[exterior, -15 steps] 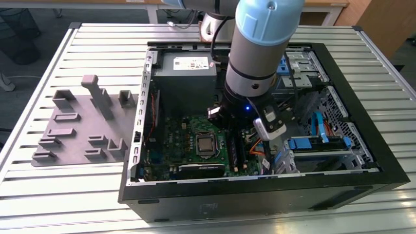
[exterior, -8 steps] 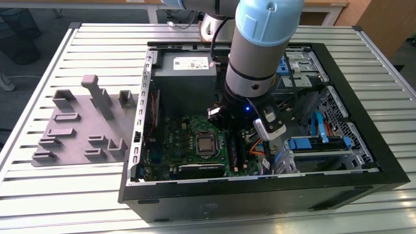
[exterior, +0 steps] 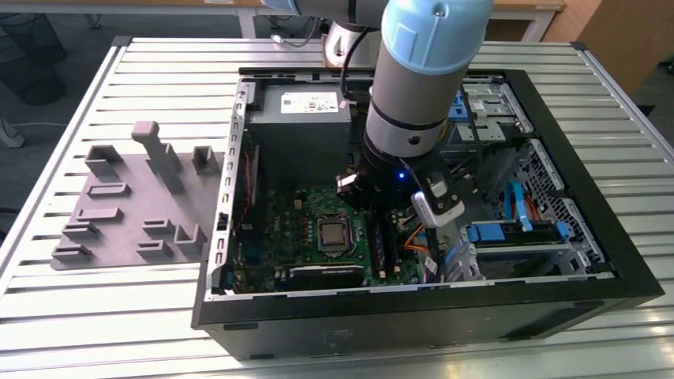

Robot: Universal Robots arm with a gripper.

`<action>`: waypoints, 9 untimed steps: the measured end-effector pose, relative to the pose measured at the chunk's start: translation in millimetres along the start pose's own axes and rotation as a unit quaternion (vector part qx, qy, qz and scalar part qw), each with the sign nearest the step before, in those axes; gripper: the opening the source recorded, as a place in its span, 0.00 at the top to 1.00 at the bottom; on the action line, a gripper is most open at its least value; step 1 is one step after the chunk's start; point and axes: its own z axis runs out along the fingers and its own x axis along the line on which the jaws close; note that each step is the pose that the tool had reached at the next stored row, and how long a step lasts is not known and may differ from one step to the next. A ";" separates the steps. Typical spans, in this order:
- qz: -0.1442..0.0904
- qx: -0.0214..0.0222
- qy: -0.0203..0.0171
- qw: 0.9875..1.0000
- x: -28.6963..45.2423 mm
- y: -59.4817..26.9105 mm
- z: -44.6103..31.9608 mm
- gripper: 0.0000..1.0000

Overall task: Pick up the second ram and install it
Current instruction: 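Press down the second ram until it locks into place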

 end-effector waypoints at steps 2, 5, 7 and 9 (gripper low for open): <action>0.000 0.000 0.000 1.000 0.0 0.0 0.0 0.86; 0.000 0.000 0.000 1.000 0.4 0.0 0.4 0.86; 0.000 0.000 0.000 1.000 0.7 0.0 1.2 0.86; 0.000 0.000 0.000 1.000 0.9 0.0 1.7 0.86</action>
